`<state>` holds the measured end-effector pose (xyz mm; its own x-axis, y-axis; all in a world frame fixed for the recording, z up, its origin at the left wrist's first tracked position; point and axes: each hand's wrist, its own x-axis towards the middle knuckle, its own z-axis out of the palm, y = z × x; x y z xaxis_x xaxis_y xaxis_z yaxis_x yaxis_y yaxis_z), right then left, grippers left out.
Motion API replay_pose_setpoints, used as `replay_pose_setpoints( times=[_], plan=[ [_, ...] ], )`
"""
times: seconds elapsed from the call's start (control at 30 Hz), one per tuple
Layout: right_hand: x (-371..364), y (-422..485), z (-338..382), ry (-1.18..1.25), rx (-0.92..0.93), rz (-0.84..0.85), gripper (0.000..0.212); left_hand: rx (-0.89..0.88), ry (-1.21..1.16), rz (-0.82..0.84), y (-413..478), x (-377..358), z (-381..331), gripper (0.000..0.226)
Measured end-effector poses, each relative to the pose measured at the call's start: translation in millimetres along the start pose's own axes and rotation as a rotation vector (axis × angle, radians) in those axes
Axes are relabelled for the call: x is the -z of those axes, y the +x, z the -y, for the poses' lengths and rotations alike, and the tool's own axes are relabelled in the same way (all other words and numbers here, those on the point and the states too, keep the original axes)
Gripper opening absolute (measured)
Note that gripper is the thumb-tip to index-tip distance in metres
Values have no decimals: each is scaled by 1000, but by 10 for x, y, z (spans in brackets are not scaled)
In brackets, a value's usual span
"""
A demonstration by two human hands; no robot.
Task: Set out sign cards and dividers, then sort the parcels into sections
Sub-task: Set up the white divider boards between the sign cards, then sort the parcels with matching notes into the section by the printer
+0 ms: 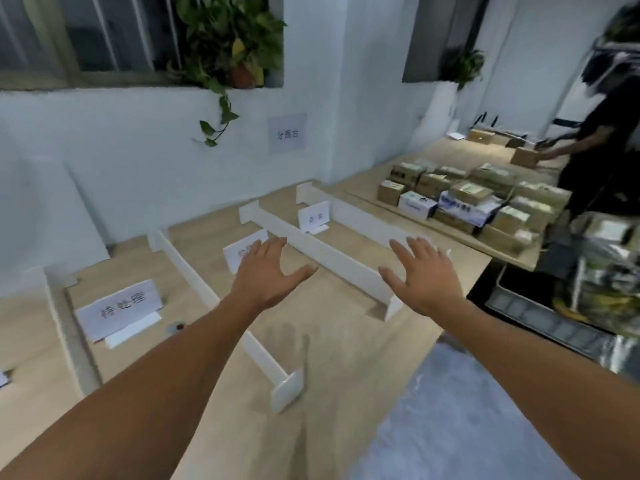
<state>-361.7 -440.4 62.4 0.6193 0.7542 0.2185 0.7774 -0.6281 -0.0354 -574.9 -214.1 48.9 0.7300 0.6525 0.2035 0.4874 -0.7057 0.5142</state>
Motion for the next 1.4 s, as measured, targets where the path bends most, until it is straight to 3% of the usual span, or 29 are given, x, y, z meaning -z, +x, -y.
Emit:
replay_pose_setpoints(
  times=[0.17, 0.53, 0.7, 0.97, 1.23, 1.4],
  plan=[
    [103, 89, -1394, -28, -151, -1, 83, -132, -36, 94, 699, -832, -1101, 99],
    [-180, 1047, -3435, -93, -308, 58, 83, -243, -228, 275, 2697, -2495, -2556, 91],
    [-160, 1507, -4329, -67, -355, 31, 84, -245, -273, 244, 3441, -3081, -3348, 89],
    [-405, 2179, -5945, -27, -264, 33, 80, -232, -234, 230, 4126, -4307, -4639, 93],
    [-587, 2878, -7723, 49, -91, 75, 76, -77, -207, 157, 4805, -5437, -5774, 88],
    [-832, 3521, -8537, 183, -75, 110, 73, 31, -225, 115, 5255, -5976, -6194, 90]
  ],
)
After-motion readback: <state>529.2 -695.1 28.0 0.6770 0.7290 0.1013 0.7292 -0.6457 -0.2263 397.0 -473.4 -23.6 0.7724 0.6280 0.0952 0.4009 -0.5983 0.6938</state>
